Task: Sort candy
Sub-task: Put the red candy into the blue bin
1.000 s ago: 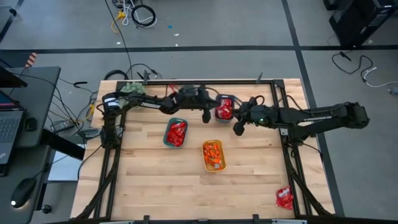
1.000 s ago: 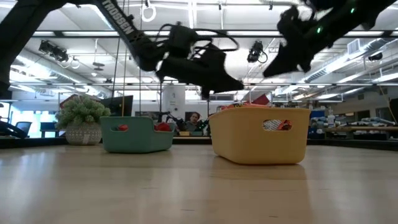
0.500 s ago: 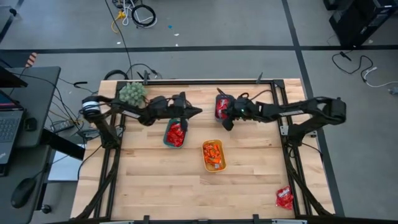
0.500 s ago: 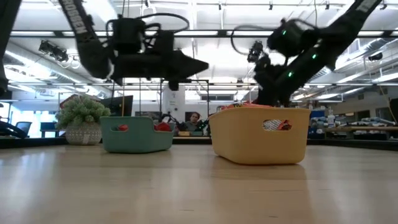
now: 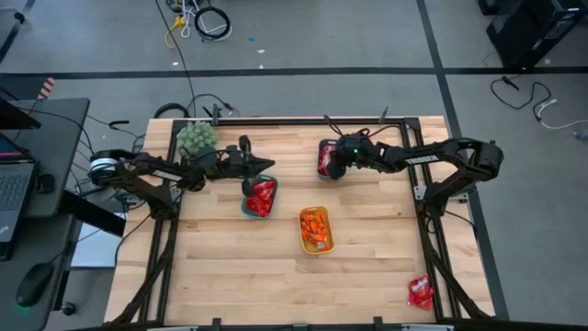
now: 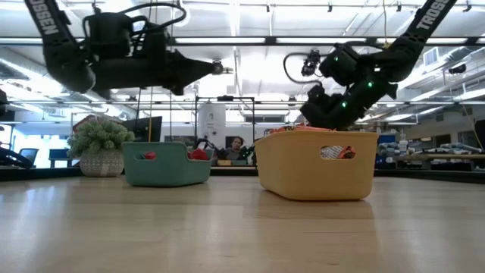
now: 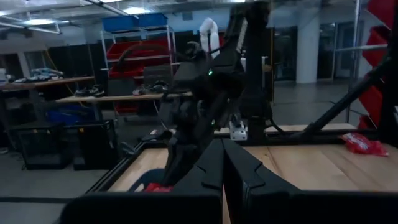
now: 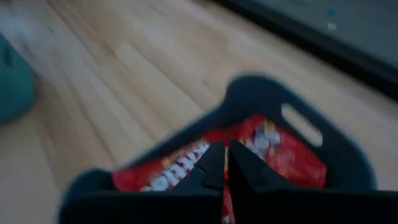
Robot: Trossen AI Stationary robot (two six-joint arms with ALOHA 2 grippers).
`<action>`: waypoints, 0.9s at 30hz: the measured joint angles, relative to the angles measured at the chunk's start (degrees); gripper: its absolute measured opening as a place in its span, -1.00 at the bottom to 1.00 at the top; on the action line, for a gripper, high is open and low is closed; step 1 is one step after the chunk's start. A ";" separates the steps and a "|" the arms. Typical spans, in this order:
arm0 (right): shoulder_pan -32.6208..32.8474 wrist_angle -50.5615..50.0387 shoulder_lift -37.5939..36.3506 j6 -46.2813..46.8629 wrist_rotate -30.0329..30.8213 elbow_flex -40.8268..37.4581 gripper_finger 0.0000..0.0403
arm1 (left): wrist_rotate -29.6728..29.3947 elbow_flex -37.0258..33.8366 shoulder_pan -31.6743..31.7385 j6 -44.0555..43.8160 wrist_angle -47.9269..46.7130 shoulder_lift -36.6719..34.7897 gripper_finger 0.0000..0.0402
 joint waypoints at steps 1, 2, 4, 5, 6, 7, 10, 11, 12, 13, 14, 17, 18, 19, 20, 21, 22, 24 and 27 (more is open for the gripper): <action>0.05 0.38 -0.80 -0.19 0.00 0.02 -0.96 | -0.04 -0.84 0.06 -0.60 0.76 -0.41 -0.99; 0.18 0.19 -1.86 -0.59 0.00 0.02 -0.94 | -0.26 -1.45 0.11 -0.96 1.46 -0.71 -0.99; 0.75 -0.02 -4.19 -1.08 0.00 0.02 -0.90 | -0.24 -3.30 0.06 -1.10 2.39 -1.47 -0.99; 1.13 -1.02 -5.77 -1.38 0.00 0.02 -0.87 | -0.22 -3.72 0.04 -1.09 2.97 -1.50 -0.99; 1.78 -1.92 -7.52 -1.60 0.00 0.02 -0.85 | -0.22 -4.25 0.04 -1.09 3.61 -1.50 -0.99; 2.59 -3.03 -9.41 -1.71 0.02 0.02 -0.81 | -0.24 -4.84 0.04 -1.14 3.83 -1.50 -0.99; 6.30 -9.72 -15.62 -0.79 0.00 0.04 -0.71 | -0.28 -5.67 0.04 -1.15 3.62 -1.50 -0.99; 7.94 -12.09 -17.47 0.42 0.09 0.06 -0.68 | -0.28 -6.02 0.04 -1.15 3.69 -1.50 -0.99; 9.72 -15.23 -19.32 1.92 0.60 0.06 -0.66 | -0.28 -6.26 0.03 -1.15 3.67 -1.50 -0.99; 11.86 -18.07 -20.77 3.72 1.34 0.06 -0.64 | -0.26 -6.44 -0.07 -1.15 3.66 -1.50 -0.99; 13.90 -20.43 -21.99 5.70 2.03 0.06 -0.63 | -0.19 -6.63 -0.07 -1.15 3.80 -1.50 -0.99; 20.35 -28.22 -24.14 13.41 3.52 0.06 -0.64 | 0.22 -7.24 -0.11 -0.57 4.75 -1.48 -0.99; 22.53 -30.09 -24.30 16.10 3.54 0.06 -0.65 | 0.22 -7.28 -0.11 -0.23 4.89 -1.48 -0.99; 24.87 -31.99 -24.44 19.19 3.54 0.06 -0.68 | 0.26 -7.46 -0.11 0.14 5.14 -1.48 -0.99; 27.29 -33.67 -24.39 22.30 3.54 0.06 -0.71 | 0.33 -7.48 -0.11 0.30 5.09 -1.48 -0.99; 29.68 -35.05 -24.29 25.12 3.50 0.06 -0.74 | 0.33 -7.48 -0.11 0.34 5.07 -1.48 -0.99; 32.11 -35.87 -24.06 27.90 3.50 0.06 -0.78 | 0.35 -7.48 -0.11 0.34 5.03 -1.48 -0.99; 36.94 -37.43 -23.75 33.69 3.32 0.09 -0.86 | 0.35 -7.48 -0.11 0.41 4.89 -1.48 -0.99; 43.98 -41.23 -22.77 42.46 2.75 1.83 -0.92 | 0.35 -7.55 -0.11 0.44 4.36 -1.43 -0.99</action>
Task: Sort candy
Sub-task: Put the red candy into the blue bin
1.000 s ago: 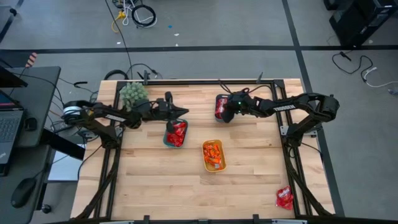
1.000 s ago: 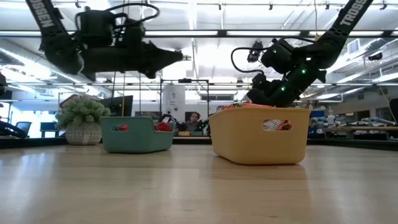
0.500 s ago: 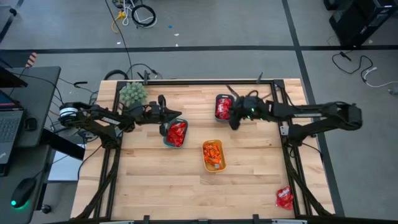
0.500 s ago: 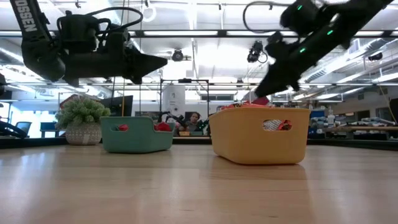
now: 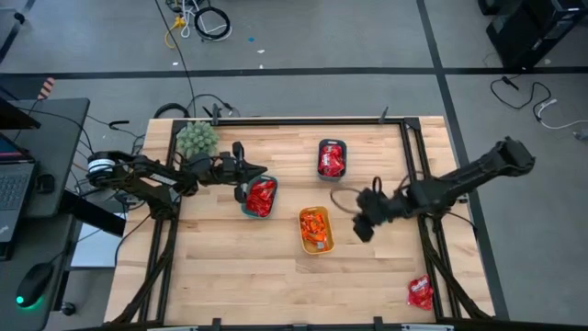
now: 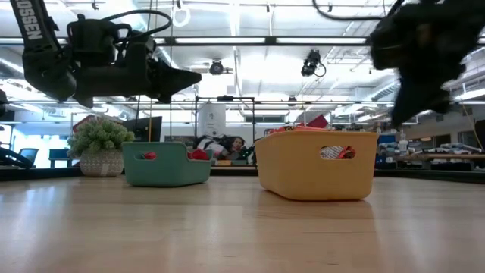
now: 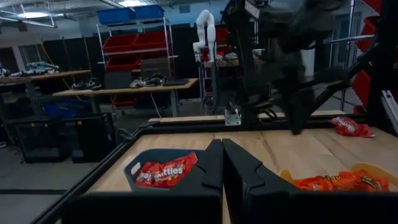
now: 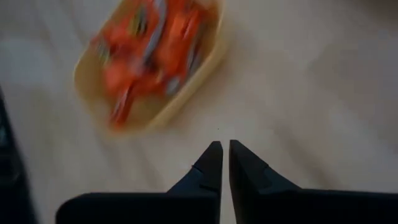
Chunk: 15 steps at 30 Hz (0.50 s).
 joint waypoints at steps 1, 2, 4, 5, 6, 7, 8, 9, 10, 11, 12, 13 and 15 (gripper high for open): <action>2.14 -2.03 0.40 2.88 -0.34 0.97 -0.92 | 0.01 -0.08 0.00 0.00 0.11 0.00 -0.99; 4.23 -4.19 0.82 5.60 -0.97 2.06 -0.92 | 0.00 -0.21 0.00 -0.02 0.31 0.00 -0.99; 7.99 -8.56 2.13 10.56 -2.83 4.57 -0.91 | 0.02 -0.44 0.00 -0.35 0.08 0.00 -0.99; 9.65 -10.98 2.80 12.52 -3.99 5.90 -0.89 | 0.02 -0.58 -0.02 -0.49 0.03 0.00 -0.99; 11.20 -13.26 3.48 14.31 -5.19 7.24 -0.87 | 0.02 -0.73 -0.04 -0.56 0.01 0.00 -0.99; 12.58 -15.25 4.19 16.04 -6.57 8.57 -0.85 | 0.02 -0.83 -0.04 -0.54 0.01 0.00 -0.99; 13.86 -17.39 4.96 17.64 -7.97 9.83 -0.83 | 0.02 -1.05 -0.04 -0.50 0.10 0.00 -0.99; 15.11 -19.60 5.80 19.16 -9.55 10.99 -0.81 | 0.02 -1.15 -0.04 -0.34 0.05 0.00 -0.99; 16.28 -21.63 6.63 20.30 -11.18 12.04 -0.78 | 0.02 -1.19 -0.04 -0.26 0.11 0.00 -0.99; 17.37 -23.35 7.51 21.31 -12.96 12.99 -0.75 | 0.02 -1.34 -0.04 -0.26 0.18 0.00 -0.99; 18.46 -24.75 8.30 22.23 -15.00 13.78 -0.71 | 0.02 -1.40 -0.04 -0.26 0.03 0.00 -0.99; 19.53 -25.57 9.05 22.83 -17.06 14.27 -0.67 | 0.02 -1.40 -0.04 -0.25 -0.23 0.00 -0.99; 21.66 -26.18 10.64 23.36 -20.98 14.59 -0.58 | 0.02 -1.40 -0.04 -0.04 -1.06 0.00 -0.99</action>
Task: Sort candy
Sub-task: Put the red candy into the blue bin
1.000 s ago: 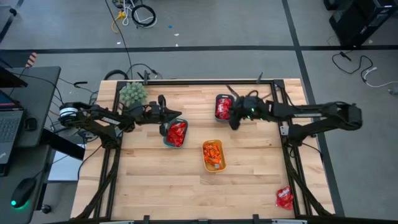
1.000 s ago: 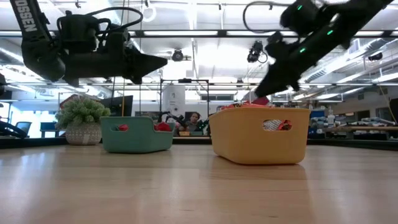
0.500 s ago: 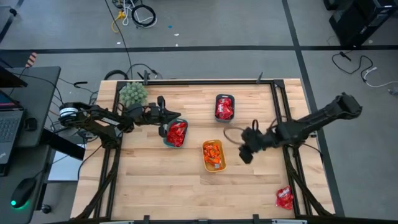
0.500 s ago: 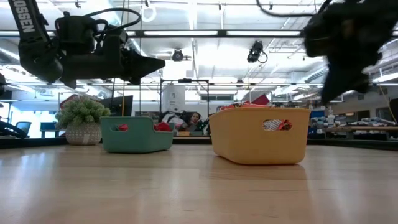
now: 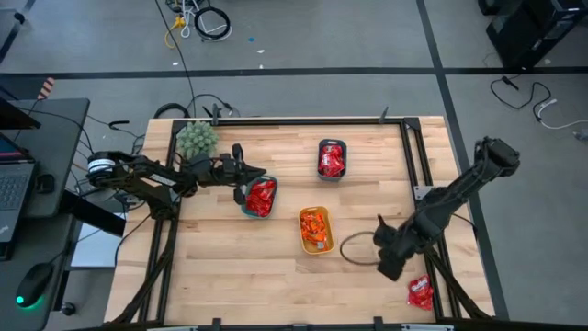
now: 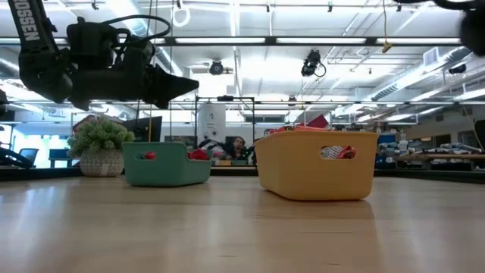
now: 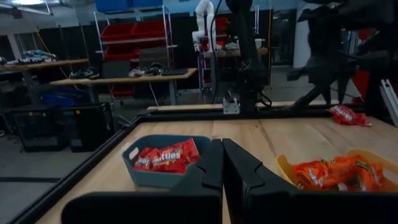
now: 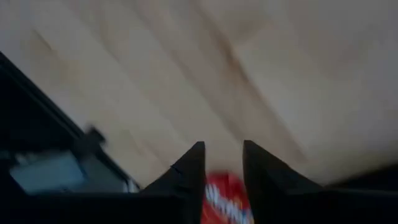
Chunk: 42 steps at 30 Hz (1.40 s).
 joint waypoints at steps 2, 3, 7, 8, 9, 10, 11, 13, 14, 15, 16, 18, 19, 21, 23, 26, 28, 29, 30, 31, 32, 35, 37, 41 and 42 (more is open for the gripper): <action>2.12 0.17 1.61 0.60 -3.14 0.00 -0.46 | 0.00 0.00 0.00 0.27 -0.70 0.00 -0.99; 3.04 0.58 2.36 0.71 -4.60 0.00 -0.40 | 0.00 0.00 0.00 0.65 -0.89 0.00 -0.99; 6.10 1.69 5.69 0.19 -10.11 0.00 -0.17 | -0.01 0.00 0.00 1.75 -1.62 0.00 -0.99; 6.69 1.98 6.41 -0.83 -11.16 0.00 -0.11 | 0.00 0.00 0.00 1.77 -1.58 0.00 -0.99; 7.26 2.23 7.09 -1.83 -11.94 0.00 -0.05 | 0.00 0.00 0.00 1.79 -1.58 0.00 -0.99; 7.75 2.19 7.81 -2.76 -12.61 0.00 0.00 | 0.00 0.00 0.00 1.81 -1.60 0.00 -0.99; 8.23 2.17 8.61 -3.82 -12.92 0.00 0.05 | 0.00 0.00 0.00 1.83 -1.62 0.00 -0.99; 9.10 2.33 10.11 -5.25 -13.51 0.00 0.13 | -0.02 0.00 0.00 1.85 -1.72 0.00 -0.99; 9.48 2.54 10.92 -5.90 -13.95 0.00 0.17 | -0.02 0.00 -0.01 1.86 -1.92 0.00 -0.99; 9.81 2.85 11.74 -6.74 -14.58 0.00 0.21 | -0.02 0.00 0.00 1.86 -2.02 0.00 -0.99; 10.16 3.25 12.60 -7.66 -15.24 0.00 0.24 | -0.02 0.00 0.00 1.86 -2.02 0.00 -0.99; 10.84 3.67 14.37 -9.76 -16.23 0.00 0.29 | -0.02 0.00 0.00 1.86 -2.00 0.00 -0.99; 11.20 3.91 15.28 -10.76 -16.52 0.00 0.31 | -0.02 0.00 0.00 1.86 -2.12 0.00 -0.99; 11.88 4.66 17.18 -12.99 -16.98 0.00 0.34 | -0.02 0.02 0.00 1.88 -2.68 0.00 -0.99; 12.43 4.96 18.99 -15.06 -17.74 0.00 0.35 | -0.02 0.02 0.00 1.87 -3.63 0.00 -0.99; 13.00 5.38 21.55 -18.25 -19.25 0.00 0.34 | -0.02 0.02 -0.01 1.86 -4.32 0.02 -0.99; 13.08 5.89 23.01 -20.15 -20.96 0.10 0.32 | -0.02 0.02 0.00 1.86 -4.44 0.02 -0.99; 13.07 6.28 23.63 -20.75 -21.86 0.12 0.30 | -0.02 0.02 -0.01 1.88 -4.44 0.02 -0.99; 13.03 6.92 24.24 -21.26 -22.60 0.15 0.26 | -0.02 0.02 0.00 1.86 -4.44 0.02 -0.99; 12.89 7.61 24.68 -21.69 -23.04 0.17 0.21 | -0.02 0.02 0.00 1.86 -4.44 0.02 -0.99; 12.69 8.24 25.07 -21.83 -23.42 0.19 0.14 | -0.04 0.02 0.00 1.87 -4.48 0.02 -0.99; 11.96 9.95 25.17 -22.07 -23.41 0.15 -0.17 | -0.04 0.04 0.00 1.88 -4.60 0.02 -0.99; 11.27 10.13 24.91 -22.07 -23.36 0.13 -0.46 | -0.04 0.04 0.00 2.19 -4.77 0.02 -0.99; 8.96 9.93 24.23 -22.91 -21.11 0.09 -0.93 | -0.07 0.04 0.00 3.00 -5.06 0.02 -0.99; 8.18 9.65 24.00 -22.92 -19.69 0.05 -0.93 | -0.17 0.04 0.00 3.09 -5.08 0.02 -0.99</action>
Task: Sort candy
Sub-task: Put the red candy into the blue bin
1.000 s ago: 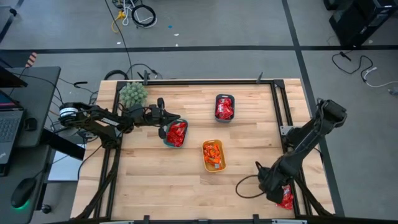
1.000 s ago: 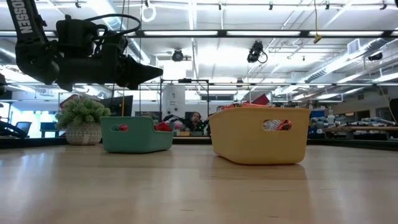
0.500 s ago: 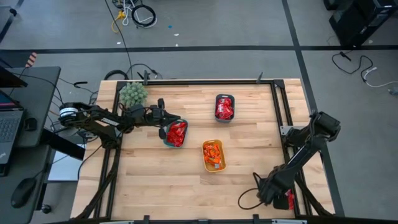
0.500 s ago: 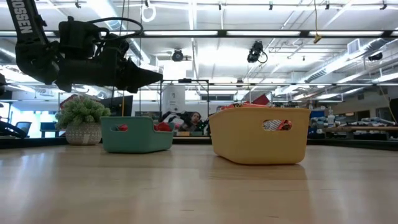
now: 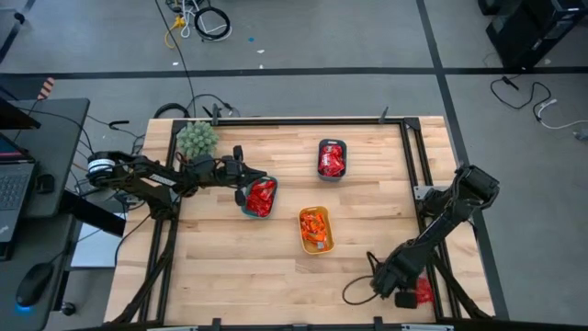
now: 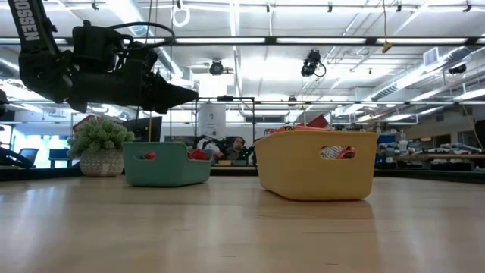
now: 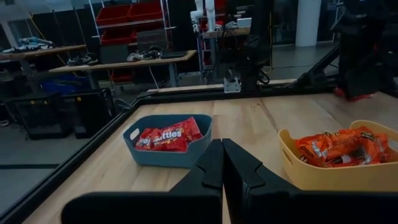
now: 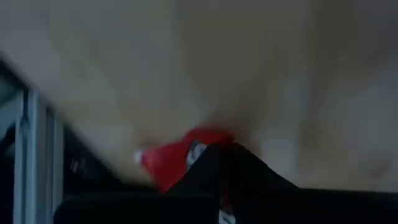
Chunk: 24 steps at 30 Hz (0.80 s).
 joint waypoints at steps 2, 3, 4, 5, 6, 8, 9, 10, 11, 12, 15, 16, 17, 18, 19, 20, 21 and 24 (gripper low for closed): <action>-1.98 0.01 -0.34 -0.57 4.46 -0.08 -0.92 | -0.16 0.00 0.00 0.03 -0.22 0.00 -0.99; -3.23 -0.27 -0.40 -0.91 5.42 -0.11 -0.94 | -0.16 0.00 -0.02 0.03 -0.20 0.00 -0.99; -4.43 -0.40 -0.53 -1.65 6.69 -0.14 -0.97 | -0.16 0.00 -0.02 0.05 -0.20 0.00 -0.99; -5.57 -0.49 -0.69 -2.75 8.38 -0.12 -0.99 | -0.16 0.00 -0.02 0.06 -0.21 0.00 -0.99; -6.85 -0.70 -0.71 -3.79 9.25 -0.07 -0.99 | -0.18 0.00 0.00 0.08 -0.32 0.00 -0.99; -9.77 -1.32 -0.79 -6.01 11.49 0.02 -0.99 | -0.17 0.00 -0.01 0.78 -0.38 0.00 -0.99; -11.29 -1.49 -0.88 -7.12 13.12 0.04 -0.99 | -0.18 0.00 0.00 1.20 -0.47 0.00 -0.99; -12.84 -1.73 -0.88 -8.04 14.34 0.06 -1.00 | -0.18 0.00 0.00 1.33 -0.57 0.00 -0.99; -14.23 -2.10 -0.90 -8.79 15.14 0.13 -1.00 | -0.18 0.00 -0.02 1.35 -0.65 0.00 -0.99; -15.57 -2.30 -0.90 -9.61 15.56 0.13 -1.00 | -0.18 0.00 0.00 1.35 -0.67 0.00 -0.99; -18.19 -2.44 -1.29 -11.66 15.26 0.16 -1.00 | -0.18 0.00 0.00 1.34 -1.19 0.00 -0.99; -18.32 -2.38 -1.58 -12.50 15.06 0.18 -1.00 | -0.18 0.00 0.00 1.32 -1.38 0.01 -0.99; -18.24 -2.34 -1.87 -13.20 14.99 0.24 -0.99 | -0.18 0.02 0.00 1.35 -1.64 0.01 -0.99; -17.74 -2.22 -2.23 -13.62 14.66 0.28 -0.98 | -0.18 0.02 0.00 1.34 -2.00 0.00 -0.99; -16.88 -2.01 -2.56 -13.57 14.30 0.36 -0.95 | -0.18 0.02 0.00 1.32 -2.33 0.02 -0.99; -15.88 -1.51 -2.89 -13.05 13.85 0.37 -0.91 | -0.18 0.02 0.00 1.32 -2.58 0.02 -0.99; -14.68 -1.36 -3.11 -11.94 13.20 0.43 -0.86 | -0.16 0.02 0.00 1.32 -2.80 0.02 -0.99; -11.03 -1.21 -3.22 -8.75 10.07 0.45 -0.64 | -0.16 0.02 -0.01 1.32 -3.31 0.02 -0.99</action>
